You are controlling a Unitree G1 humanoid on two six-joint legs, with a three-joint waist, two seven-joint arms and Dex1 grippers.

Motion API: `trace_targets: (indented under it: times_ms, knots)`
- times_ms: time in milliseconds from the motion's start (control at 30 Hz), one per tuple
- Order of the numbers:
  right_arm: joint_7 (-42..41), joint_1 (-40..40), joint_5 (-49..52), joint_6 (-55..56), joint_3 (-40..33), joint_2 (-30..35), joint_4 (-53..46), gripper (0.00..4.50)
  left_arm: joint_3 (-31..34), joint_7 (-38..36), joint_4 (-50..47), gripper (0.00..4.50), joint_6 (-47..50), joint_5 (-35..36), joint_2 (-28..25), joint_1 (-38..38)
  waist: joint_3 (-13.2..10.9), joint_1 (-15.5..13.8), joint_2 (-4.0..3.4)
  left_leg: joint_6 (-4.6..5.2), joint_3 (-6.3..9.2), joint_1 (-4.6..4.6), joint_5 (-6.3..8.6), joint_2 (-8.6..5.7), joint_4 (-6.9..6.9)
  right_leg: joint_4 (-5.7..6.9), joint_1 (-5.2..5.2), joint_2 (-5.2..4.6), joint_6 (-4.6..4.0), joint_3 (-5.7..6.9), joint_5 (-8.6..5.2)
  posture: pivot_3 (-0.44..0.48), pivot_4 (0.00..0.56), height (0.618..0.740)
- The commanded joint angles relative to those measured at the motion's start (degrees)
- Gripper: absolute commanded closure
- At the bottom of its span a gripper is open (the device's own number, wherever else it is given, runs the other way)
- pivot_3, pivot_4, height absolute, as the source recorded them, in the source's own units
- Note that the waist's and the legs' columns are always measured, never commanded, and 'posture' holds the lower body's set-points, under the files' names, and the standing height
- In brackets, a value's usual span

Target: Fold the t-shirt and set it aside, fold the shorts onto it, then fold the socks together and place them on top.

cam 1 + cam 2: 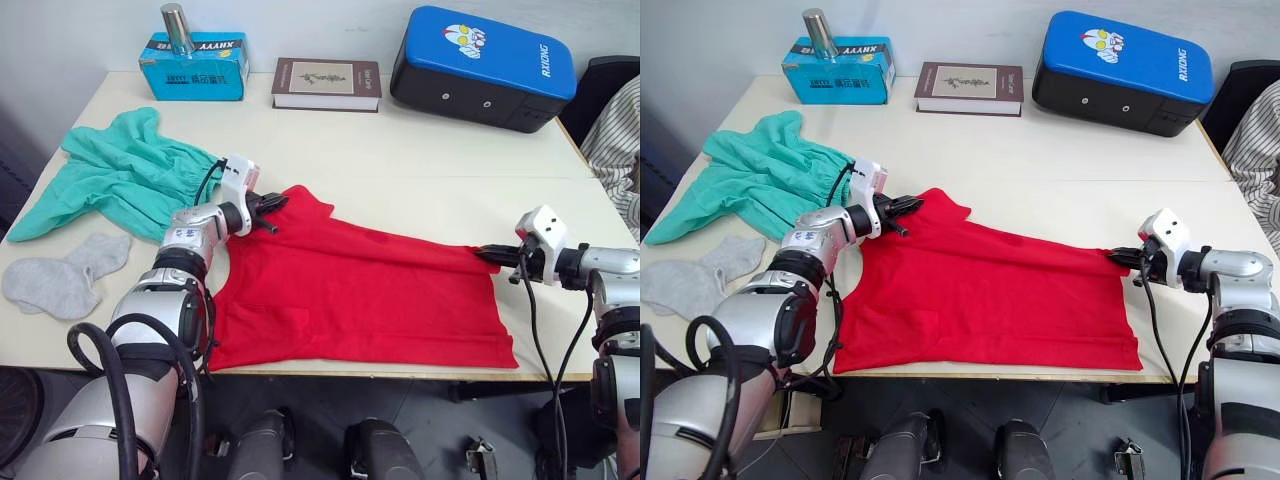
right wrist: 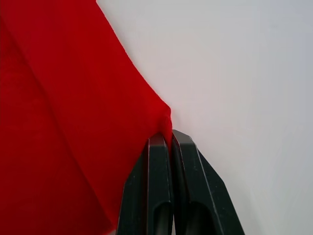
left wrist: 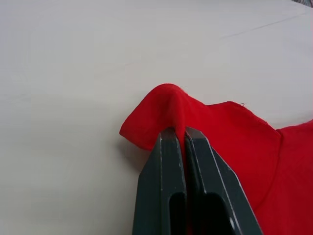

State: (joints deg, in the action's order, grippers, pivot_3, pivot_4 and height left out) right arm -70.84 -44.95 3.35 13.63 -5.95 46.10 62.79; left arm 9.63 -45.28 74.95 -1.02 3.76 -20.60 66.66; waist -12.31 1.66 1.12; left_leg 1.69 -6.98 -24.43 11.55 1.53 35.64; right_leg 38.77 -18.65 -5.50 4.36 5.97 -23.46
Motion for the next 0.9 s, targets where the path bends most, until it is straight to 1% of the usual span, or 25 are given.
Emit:
trace_targets:
  times_ms: [33, 100, 233, 333, 467, 600, 667, 833, 900]
  knots:
    - [0.7, 2.5, 2.6, 3.9, -3.0, 2.1, -4.0, 4.5, 0.0, -3.0, -2.8, 4.44, -7.1, 0.0, -1.4, -1.0, 0.0, 0.0, 0.0, 0.0, 0.0, 0.0, 0.0, 0.0, 0.01, 0.0, 0.0, 0.0, 0.0, 0.0, 0.0, 0.0, 0.15, 0.74]
    - [0.9, 4.6, 3.6, 5.5, -3.8, 2.0, -6.4, 4.5, 0.3, -3.7, -3.5, 4.44, -10.1, 0.4, -1.8, -2.0, 0.0, 0.0, 0.0, 0.0, 0.0, 0.0, 0.0, -0.01, 0.01, -0.02, 0.01, -0.01, 0.0, 0.0, 0.0, 0.0, 0.15, 0.74]
    - [2.5, 8.8, 5.4, 8.7, -5.3, 1.6, -11.4, 4.5, -0.9, -6.7, -5.7, 4.44, -19.8, -0.7, -2.8, -5.1, 0.0, 0.0, 0.0, 0.01, 0.01, 0.0, 0.0, 0.0, 0.04, -0.04, 0.03, -0.01, 0.0, 0.0, 0.0, 0.0, 0.15, 0.74]
    - [4.0, 12.9, 6.4, 11.2, -6.1, 0.9, -15.8, 4.5, -1.0, -8.0, -7.8, 4.44, -26.6, -0.1, -3.0, -7.3, 0.0, -0.1, 0.0, 0.0, 0.02, 0.0, 0.01, 0.0, 0.02, -0.05, 0.03, 0.0, 0.0, 0.02, 0.0, 0.0, 0.15, 0.74]
    - [9.1, 17.7, 5.9, 18.3, -6.6, -0.2, -19.9, 4.5, -1.6, -9.5, -10.8, 4.44, -34.5, 0.1, -3.2, -10.8, 0.0, -0.1, 0.0, 0.01, 0.03, 0.0, 0.01, 0.0, 0.05, -0.07, 0.05, -0.01, 0.0, 0.02, 0.0, 0.0, 0.15, 0.74]
    - [14.1, 21.8, 3.2, 25.6, -5.6, -0.6, -21.4, 4.5, -3.8, -10.3, -14.2, 4.44, -41.7, -1.3, -4.0, -14.7, 0.0, -0.1, -0.01, 0.02, 0.04, 0.01, 0.01, 0.02, 0.08, -0.04, 0.07, 0.0, 0.0, 0.03, 0.0, 0.0, 0.15, 0.74]
    - [17.2, 23.3, 1.3, 28.7, -5.1, -0.7, -21.2, 4.5, -4.4, -9.4, -15.3, 4.44, -44.5, -1.8, -4.7, -16.6, 0.0, 0.0, -0.01, 0.02, 0.04, 0.02, 0.01, 0.02, 0.07, -0.04, 0.07, 0.0, 0.0, 0.03, 0.0, 0.0, 0.15, 0.74]
    - [23.9, 27.3, -2.3, 32.8, -4.3, -1.2, -22.0, 4.5, -7.0, -8.9, -19.3, 4.44, -52.4, -3.6, -7.6, -22.6, 0.0, 0.0, -0.01, 0.02, 0.04, 0.04, 0.01, 0.02, 0.07, -0.03, 0.09, 0.0, 0.0, 0.03, 0.0, 0.0, 0.15, 0.74]
    - [25.4, 28.8, -2.8, 33.8, -3.7, -1.4, -22.2, 4.5, -7.9, -8.3, -20.7, 4.44, -54.6, -4.0, -8.5, -24.8, 0.0, 0.0, -0.02, 0.02, 0.05, 0.04, 0.01, 0.02, 0.06, -0.04, 0.09, -0.02, 0.0, 0.02, 0.0, 0.0, 0.15, 0.74]
